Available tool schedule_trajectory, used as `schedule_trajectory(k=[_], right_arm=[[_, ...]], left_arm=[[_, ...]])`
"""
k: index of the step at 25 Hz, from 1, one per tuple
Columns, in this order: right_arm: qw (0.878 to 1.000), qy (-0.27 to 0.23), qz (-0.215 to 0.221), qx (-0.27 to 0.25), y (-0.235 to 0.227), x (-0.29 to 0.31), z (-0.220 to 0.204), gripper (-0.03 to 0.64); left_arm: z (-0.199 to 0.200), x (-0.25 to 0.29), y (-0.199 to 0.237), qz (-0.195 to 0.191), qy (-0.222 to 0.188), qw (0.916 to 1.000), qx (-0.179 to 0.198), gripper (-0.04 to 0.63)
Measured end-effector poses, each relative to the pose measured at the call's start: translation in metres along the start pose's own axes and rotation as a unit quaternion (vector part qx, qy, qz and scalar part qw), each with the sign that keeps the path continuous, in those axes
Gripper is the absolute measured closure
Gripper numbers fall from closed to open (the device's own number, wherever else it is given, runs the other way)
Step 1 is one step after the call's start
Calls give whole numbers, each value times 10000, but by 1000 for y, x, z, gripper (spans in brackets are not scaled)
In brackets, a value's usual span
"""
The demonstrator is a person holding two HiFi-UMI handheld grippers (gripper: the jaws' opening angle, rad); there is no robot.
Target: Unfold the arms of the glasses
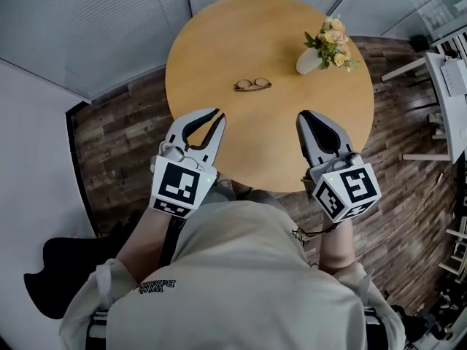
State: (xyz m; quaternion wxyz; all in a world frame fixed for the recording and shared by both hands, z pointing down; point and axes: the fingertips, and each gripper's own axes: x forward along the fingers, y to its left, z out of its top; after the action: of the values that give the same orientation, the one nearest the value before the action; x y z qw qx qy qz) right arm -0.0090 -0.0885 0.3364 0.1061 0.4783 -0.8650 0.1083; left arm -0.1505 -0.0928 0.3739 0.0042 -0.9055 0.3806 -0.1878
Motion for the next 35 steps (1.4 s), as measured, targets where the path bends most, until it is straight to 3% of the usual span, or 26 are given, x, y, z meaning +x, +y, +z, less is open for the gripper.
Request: schedule_trajectory(k=[20,28,35], right_arm=[[9995,160,250,100,-70,33,-11,577],[9987,314,279,283,-95,44,-29,577],[9976,452,302,436,-109,54,-43,577]], left_arm=[[-9,78,1,134,579,9982,-92,569],[-49,134,8,215,1208,9913,474,569],[-75,185,16,104,1426,9882,554,569]])
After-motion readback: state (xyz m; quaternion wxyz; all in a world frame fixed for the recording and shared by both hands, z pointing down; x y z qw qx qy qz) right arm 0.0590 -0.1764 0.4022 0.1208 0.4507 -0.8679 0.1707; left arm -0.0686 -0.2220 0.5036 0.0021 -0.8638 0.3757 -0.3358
